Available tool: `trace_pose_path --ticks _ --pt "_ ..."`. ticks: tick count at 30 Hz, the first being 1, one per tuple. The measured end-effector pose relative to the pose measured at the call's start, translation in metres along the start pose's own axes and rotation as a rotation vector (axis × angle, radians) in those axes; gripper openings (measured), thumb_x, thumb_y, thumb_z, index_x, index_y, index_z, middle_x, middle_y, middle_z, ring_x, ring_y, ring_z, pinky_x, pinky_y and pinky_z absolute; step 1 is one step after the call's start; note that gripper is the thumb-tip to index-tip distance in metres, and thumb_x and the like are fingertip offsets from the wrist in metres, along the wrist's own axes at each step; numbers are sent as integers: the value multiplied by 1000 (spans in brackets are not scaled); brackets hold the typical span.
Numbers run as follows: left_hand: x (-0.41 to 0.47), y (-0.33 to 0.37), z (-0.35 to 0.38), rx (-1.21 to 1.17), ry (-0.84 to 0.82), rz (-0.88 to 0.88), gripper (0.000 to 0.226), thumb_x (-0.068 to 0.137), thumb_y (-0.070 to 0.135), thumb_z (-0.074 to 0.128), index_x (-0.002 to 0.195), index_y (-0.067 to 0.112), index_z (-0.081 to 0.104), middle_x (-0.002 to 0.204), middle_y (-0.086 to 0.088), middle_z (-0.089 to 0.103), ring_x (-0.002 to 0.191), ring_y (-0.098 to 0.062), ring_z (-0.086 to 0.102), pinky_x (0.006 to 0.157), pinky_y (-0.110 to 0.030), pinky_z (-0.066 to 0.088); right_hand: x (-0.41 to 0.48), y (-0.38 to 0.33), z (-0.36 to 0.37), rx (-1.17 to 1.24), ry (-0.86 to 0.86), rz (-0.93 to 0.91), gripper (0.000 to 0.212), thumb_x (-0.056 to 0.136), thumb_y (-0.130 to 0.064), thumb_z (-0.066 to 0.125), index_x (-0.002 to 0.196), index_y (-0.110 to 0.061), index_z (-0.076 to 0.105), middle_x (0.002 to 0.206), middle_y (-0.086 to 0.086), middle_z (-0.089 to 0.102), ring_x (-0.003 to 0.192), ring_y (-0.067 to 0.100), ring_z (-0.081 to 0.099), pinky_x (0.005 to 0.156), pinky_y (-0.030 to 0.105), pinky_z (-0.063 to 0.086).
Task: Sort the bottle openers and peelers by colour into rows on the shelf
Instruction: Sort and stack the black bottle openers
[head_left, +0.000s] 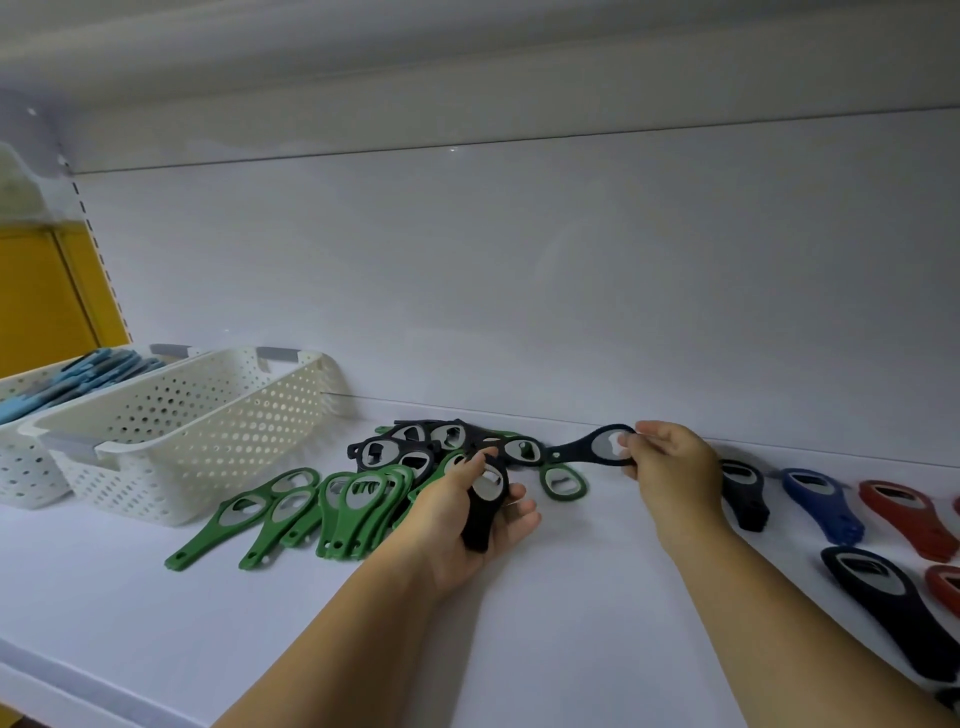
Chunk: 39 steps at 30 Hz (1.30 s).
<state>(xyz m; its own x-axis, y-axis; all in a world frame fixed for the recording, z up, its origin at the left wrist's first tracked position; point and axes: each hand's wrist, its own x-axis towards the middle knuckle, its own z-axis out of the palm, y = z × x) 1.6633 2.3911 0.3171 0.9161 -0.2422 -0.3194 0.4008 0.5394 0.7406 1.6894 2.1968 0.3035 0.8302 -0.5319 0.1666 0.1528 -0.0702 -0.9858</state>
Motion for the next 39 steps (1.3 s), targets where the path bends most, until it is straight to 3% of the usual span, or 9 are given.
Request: trace_pose_path --ticks 4,8,11,14,18,20,23,32,39 --pt "1 -1 1 12 -16 -20 31 102 32 40 112 7 56 83 -27 66 69 -38 68 55 -42 60 -12 -15 3 218 -175 61 11 86 1 62 92 -7 66 78 5 69 61 9 62 55 17 50" --pt "-6 -1 0 168 -205 -108 41 99 38 41 101 5 65 87 -21 70 62 -25 68 57 -29 58 -37 -21 21 63 -444 -64 18 84 2 65 77 -14 68 70 2 71 61 11 63 55 19 51" --pt "-10 -1 1 324 -253 -31 12 96 15 49 102 16 60 82 -14 69 46 -11 53 36 -16 39 -45 -18 28 -63 -457 -170 12 84 -10 70 78 -21 70 73 -6 73 69 6 66 68 22 54" --pt "-5 2 -2 170 -150 68 24 95 0 45 104 20 54 74 -12 66 40 -10 43 32 -14 29 -42 -13 25 -300 -327 -315 7 87 -19 66 84 -24 70 78 -14 69 75 2 62 71 22 50" --pt "3 7 -8 -64 -55 101 15 98 12 42 108 21 49 71 -9 60 41 -12 44 32 -14 30 -34 -6 18 -704 -398 -415 30 90 -25 61 120 -27 60 107 -13 56 94 7 54 77 22 38" --pt "2 7 -7 -99 -23 96 15 99 19 42 113 20 47 72 -9 60 41 -13 45 32 -14 30 -30 0 22 -777 -535 -413 49 91 -33 58 137 -28 42 135 -7 46 115 9 49 94 25 38" --pt "-2 6 -3 -118 -10 102 8 99 22 43 101 22 51 80 -13 63 41 -14 48 33 -14 31 -28 5 29 -1073 -726 -425 66 95 -48 42 151 -30 12 160 -12 6 147 14 4 117 38 16" --pt "3 4 -4 -59 -19 24 20 98 25 44 113 12 41 76 -10 57 38 -13 42 30 -14 27 -23 7 31 -1035 -445 -448 26 92 -30 55 117 -26 62 119 -3 54 113 20 44 90 32 42" --pt "0 2 -4 70 -80 -101 35 96 42 45 92 7 47 68 -6 53 42 -14 45 34 -16 36 -23 7 29 -815 -308 -426 13 95 -22 53 92 -19 65 102 0 56 89 19 54 70 29 43"
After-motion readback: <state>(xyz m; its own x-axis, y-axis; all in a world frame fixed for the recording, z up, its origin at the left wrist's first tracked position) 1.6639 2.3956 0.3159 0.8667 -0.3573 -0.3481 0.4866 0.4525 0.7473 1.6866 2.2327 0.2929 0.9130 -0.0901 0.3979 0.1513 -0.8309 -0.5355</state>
